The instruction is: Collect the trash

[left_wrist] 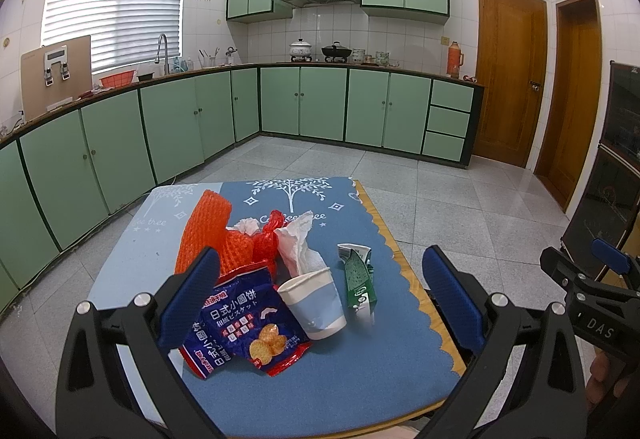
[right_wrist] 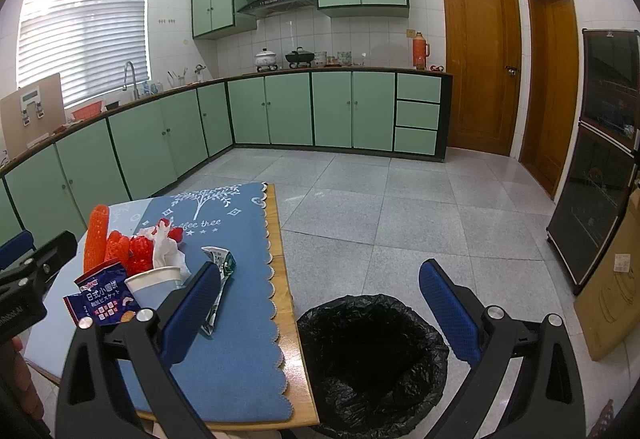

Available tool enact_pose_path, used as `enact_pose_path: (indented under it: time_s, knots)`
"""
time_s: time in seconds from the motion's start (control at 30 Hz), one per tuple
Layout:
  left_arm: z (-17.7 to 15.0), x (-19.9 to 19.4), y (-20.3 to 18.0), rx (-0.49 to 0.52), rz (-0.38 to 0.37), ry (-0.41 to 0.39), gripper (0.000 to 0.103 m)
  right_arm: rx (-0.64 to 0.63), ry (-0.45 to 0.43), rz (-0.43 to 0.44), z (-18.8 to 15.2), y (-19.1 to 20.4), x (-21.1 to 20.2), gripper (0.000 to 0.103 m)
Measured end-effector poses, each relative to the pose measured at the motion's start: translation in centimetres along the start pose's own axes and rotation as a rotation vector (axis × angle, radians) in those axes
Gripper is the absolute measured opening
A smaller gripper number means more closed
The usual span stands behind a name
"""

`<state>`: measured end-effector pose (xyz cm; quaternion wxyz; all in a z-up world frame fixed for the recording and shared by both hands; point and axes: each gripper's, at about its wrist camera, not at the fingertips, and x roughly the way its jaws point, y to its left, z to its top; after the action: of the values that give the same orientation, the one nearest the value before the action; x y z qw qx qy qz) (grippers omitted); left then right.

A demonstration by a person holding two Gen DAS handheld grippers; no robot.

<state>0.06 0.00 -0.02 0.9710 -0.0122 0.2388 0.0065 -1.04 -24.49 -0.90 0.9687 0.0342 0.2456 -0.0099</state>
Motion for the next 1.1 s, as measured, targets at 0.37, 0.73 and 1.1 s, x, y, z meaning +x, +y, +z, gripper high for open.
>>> enact_pose_path:
  time_s: [0.37, 0.73, 1.1]
  knots:
    - [0.0, 0.0, 0.0, 0.001, -0.001, 0.0, 0.098, 0.0, 0.001, 0.001, 0.0, 0.0, 0.0, 0.097]
    - [0.1, 0.0, 0.1, 0.0, 0.001, 0.002, 0.098, -0.001, 0.004, -0.001, -0.1, 0.0, 0.1, 0.097]
    - [-0.3, 0.4, 1.3, -0.006, 0.006, 0.011, 0.098, -0.007, 0.018, -0.006, 0.0, 0.3, 0.7, 0.097]
